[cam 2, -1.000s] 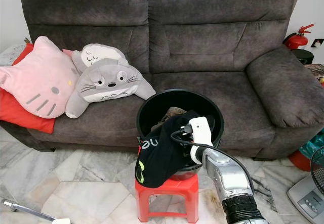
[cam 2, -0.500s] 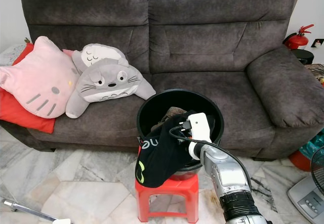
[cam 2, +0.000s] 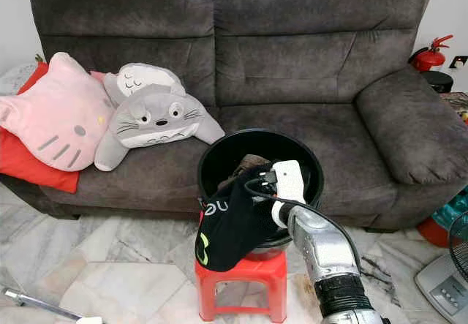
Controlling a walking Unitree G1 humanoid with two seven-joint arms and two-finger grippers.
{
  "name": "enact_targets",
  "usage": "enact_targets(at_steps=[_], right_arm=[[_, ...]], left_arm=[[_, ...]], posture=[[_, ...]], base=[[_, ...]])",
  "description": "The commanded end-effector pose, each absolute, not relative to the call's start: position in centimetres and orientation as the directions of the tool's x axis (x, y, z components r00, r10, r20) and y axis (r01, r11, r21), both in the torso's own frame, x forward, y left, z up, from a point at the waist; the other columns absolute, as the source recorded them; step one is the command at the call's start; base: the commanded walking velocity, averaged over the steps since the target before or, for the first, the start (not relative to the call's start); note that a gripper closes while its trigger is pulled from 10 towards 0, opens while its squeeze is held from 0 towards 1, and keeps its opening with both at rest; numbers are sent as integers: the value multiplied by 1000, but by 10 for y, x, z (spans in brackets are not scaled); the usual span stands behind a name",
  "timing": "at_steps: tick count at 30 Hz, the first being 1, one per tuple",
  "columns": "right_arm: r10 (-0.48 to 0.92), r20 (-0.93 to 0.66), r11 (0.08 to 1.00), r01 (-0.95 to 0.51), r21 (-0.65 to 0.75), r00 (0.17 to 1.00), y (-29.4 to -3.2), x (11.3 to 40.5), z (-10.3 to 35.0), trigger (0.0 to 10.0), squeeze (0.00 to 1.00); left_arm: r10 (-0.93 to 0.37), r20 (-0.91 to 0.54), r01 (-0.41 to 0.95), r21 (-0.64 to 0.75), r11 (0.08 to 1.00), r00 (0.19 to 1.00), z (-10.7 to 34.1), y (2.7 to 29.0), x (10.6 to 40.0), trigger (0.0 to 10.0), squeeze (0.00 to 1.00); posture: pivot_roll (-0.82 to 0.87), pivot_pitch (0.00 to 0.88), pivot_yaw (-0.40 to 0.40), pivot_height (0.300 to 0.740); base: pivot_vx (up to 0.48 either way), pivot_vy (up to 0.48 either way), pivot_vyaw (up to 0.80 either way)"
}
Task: Hang hanger
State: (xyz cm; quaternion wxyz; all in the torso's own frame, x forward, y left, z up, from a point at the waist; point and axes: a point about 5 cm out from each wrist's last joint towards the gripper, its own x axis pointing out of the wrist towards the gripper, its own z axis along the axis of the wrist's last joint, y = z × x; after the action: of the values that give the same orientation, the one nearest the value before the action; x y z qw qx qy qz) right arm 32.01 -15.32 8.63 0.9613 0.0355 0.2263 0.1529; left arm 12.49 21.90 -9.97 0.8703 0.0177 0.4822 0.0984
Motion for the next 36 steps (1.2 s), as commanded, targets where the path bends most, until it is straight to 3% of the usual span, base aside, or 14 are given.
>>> enact_targets(at_steps=[1, 8, 10, 12, 13, 15, 22, 23, 24, 25, 36], right_arm=[[307, -324, 951, -280, 128, 895, -150, 331, 110, 0, 0], [302, -305, 953, -276, 127, 903, -150, 333, 115, 0, 0], [240, -84, 962, -225, 156, 967, -150, 349, 164, 0, 0], [235, -65, 962, -222, 160, 970, -149, 349, 167, 0, 0], [206, 57, 953, -214, 215, 977, -147, 346, 184, 0, 0], [179, 128, 948, -206, 243, 976, -147, 337, 191, 0, 0], [121, 159, 944, -164, 287, 980, -153, 306, 182, 0, 0], [129, 156, 948, -168, 269, 979, -153, 301, 179, 5451, 0], [129, 156, 948, -168, 269, 979, -153, 301, 179, 5451, 0], [137, 154, 952, -172, 251, 979, -151, 297, 176, 10000, 0], [110, 194, 962, -154, 227, 975, -142, 295, 185, 10000, 0]], left_arm=[[200, -847, -155, 141, 978, 492, -101, 223, 119, 10000, 0], [201, -847, -154, 143, 978, 492, -101, 223, 119, 10000, 0], [217, -845, -157, 159, 975, 489, -101, 223, 120, 10000, 0], [217, -845, -157, 160, 975, 488, -101, 223, 120, 10000, 0], [219, -844, -152, 165, 975, 489, -101, 222, 120, 10000, 0], [220, -843, -150, 167, 974, 491, -101, 222, 121, 10000, 0], [226, -841, -150, 174, 973, 491, -100, 224, 121, 10000, 0], [228, -840, -151, 175, 973, 492, -100, 224, 121, 10000, 0], [228, -840, -151, 175, 973, 492, -100, 224, 121, 10000, 0], [230, -839, -152, 177, 972, 493, -100, 225, 122, 10000, 0], [240, -832, -161, 183, 970, 501, -98, 230, 126, 10000, 0]], posture=[[-224, 0, 62, 740], [-224, 0, 62, 740], [-224, 0, 64, 740], [-223, 0, 64, 740], [-223, 0, 63, 740], [-223, 0, 64, 740], [-239, 0, 67, 740], [-241, 0, 66, 740], [-241, 0, 66, 740], [-236, 0, 65, 740], [-233, 0, 76, 740]], base=[[0, 0, 0], [0, 0, 0], [0, 0, 0], [0, 0, 0], [0, 0, 0], [0, 0, 0], [0, 0, 0], [0, 0, 0], [0, 0, 0], [0, 0, 0], [0, 0, 0]])
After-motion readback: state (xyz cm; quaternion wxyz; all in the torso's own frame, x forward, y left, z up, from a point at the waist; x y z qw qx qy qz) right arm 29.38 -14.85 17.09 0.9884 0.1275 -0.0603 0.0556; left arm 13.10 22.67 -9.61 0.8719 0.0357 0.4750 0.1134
